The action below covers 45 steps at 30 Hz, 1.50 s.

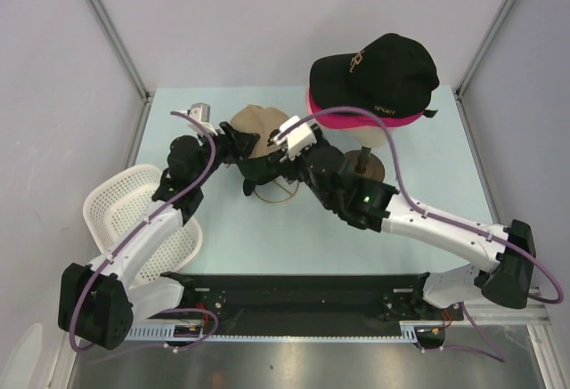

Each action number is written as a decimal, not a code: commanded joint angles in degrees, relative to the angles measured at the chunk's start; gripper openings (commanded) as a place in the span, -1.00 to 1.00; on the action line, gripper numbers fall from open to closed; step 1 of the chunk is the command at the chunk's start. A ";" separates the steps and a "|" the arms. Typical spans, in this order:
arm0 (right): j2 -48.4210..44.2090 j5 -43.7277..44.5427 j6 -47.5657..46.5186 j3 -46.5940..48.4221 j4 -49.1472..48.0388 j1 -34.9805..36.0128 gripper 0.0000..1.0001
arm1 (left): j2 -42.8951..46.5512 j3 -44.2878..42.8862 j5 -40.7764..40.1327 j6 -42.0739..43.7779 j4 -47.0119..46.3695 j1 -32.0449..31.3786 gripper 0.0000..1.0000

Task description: Stack the hats

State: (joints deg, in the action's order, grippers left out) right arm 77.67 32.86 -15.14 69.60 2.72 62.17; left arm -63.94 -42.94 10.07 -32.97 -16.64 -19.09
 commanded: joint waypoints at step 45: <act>19.19 -22.31 22.17 22.77 19.24 -8.56 0.21 | 1.81 0.93 9.80 -0.60 7.42 14.52 0.79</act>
State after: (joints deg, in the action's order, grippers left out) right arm 97.19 12.64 9.26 92.05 19.11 53.41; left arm -60.82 -40.99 19.70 -32.62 -6.57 -4.95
